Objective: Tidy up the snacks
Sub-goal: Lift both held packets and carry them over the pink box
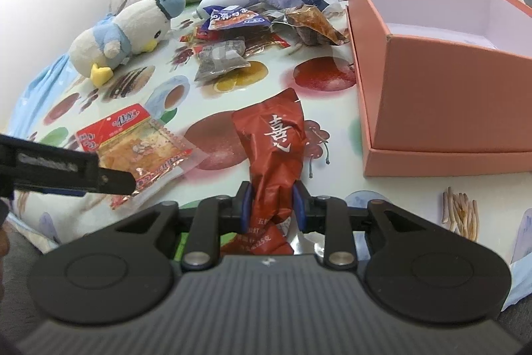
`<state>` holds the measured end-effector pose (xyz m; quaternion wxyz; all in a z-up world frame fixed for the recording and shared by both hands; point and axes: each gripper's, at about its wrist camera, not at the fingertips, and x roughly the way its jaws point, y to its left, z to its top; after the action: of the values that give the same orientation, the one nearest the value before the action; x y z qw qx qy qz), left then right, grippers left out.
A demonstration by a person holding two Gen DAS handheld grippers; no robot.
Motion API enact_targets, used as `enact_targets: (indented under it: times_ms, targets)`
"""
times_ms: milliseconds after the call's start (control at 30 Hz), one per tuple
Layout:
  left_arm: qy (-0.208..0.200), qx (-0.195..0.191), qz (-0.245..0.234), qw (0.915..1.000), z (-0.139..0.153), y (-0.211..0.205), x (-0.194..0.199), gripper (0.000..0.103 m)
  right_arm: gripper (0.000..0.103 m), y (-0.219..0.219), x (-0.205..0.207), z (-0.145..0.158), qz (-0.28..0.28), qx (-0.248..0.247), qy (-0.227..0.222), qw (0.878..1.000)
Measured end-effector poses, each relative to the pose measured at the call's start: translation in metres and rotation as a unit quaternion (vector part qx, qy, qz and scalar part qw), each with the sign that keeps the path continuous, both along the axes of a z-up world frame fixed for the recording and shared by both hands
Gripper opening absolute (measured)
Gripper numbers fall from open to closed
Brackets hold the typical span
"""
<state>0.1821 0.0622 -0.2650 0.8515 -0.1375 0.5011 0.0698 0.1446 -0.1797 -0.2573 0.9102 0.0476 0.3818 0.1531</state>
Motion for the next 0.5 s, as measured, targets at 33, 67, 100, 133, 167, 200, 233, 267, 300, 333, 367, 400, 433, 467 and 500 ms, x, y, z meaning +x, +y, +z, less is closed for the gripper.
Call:
enact_targets:
  times_ms: [33,67,100,133,167,200,233,267,300,333,367,400,433,467,500]
  targets:
    - [-0.003,-0.006,0.004,1.0,0.0,0.001,-0.001,0.09,0.032,-0.001,-0.001,0.0,-0.003,0.002,0.0,1.0]
    - [-0.006,-0.011,0.01,0.9999,-0.001,0.003,-0.002,0.091,0.032,-0.002,-0.001,-0.001,-0.007,0.007,-0.001,1.0]
    - [-0.009,-0.013,0.015,0.9998,-0.001,0.004,-0.003,0.091,0.033,-0.004,-0.002,-0.001,-0.015,0.015,-0.003,1.0]
    - [-0.012,-0.016,0.02,0.9996,-0.001,0.006,-0.003,0.091,0.036,-0.007,-0.004,0.001,-0.023,0.026,-0.008,0.999]
    - [-0.016,-0.023,0.025,0.9993,-0.002,0.008,-0.003,0.091,0.036,-0.01,-0.006,0.003,-0.026,0.032,-0.015,0.999]
    - [-0.02,-0.031,0.027,0.999,-0.001,0.01,-0.003,0.093,0.036,-0.011,-0.007,0.005,-0.028,0.031,-0.021,0.999]
    - [-0.024,-0.039,0.031,0.9985,-0.001,0.012,-0.003,0.094,0.038,-0.012,-0.009,0.007,-0.034,0.026,-0.03,0.999]
    - [-0.028,-0.045,0.038,0.9979,-0.001,0.013,-0.003,0.097,0.041,-0.014,-0.01,0.007,-0.042,0.023,-0.034,0.998]
    - [-0.032,-0.051,0.049,0.997,-0.001,0.016,-0.003,0.098,0.052,-0.016,-0.011,0.007,-0.055,0.024,-0.037,0.998]
    - [-0.038,-0.059,0.058,0.9958,-0.001,0.019,-0.004,0.098,0.065,-0.018,-0.012,0.005,-0.061,0.03,-0.036,0.997]
    - [-0.045,-0.067,0.066,0.9945,0.0,0.021,-0.005,0.098,0.069,-0.019,-0.012,0.002,-0.059,0.042,-0.032,0.997]
    - [-0.052,-0.075,0.074,0.9931,0.0,0.023,-0.006,0.099,0.07,-0.019,-0.011,0.0,-0.057,0.046,-0.026,0.997]
    - [-0.057,-0.082,0.082,0.9916,0.0,0.026,-0.006,0.099,0.069,-0.019,-0.011,-0.003,-0.059,0.046,-0.021,0.997]
    - [-0.062,-0.086,0.089,0.9904,0.0,0.028,-0.007,0.099,0.069,-0.019,-0.012,-0.004,-0.062,0.045,-0.022,0.997]
    - [-0.067,-0.089,0.095,0.9892,0.0,0.03,-0.008,0.099,0.069,-0.019,-0.014,-0.006,-0.064,0.045,-0.027,0.997]
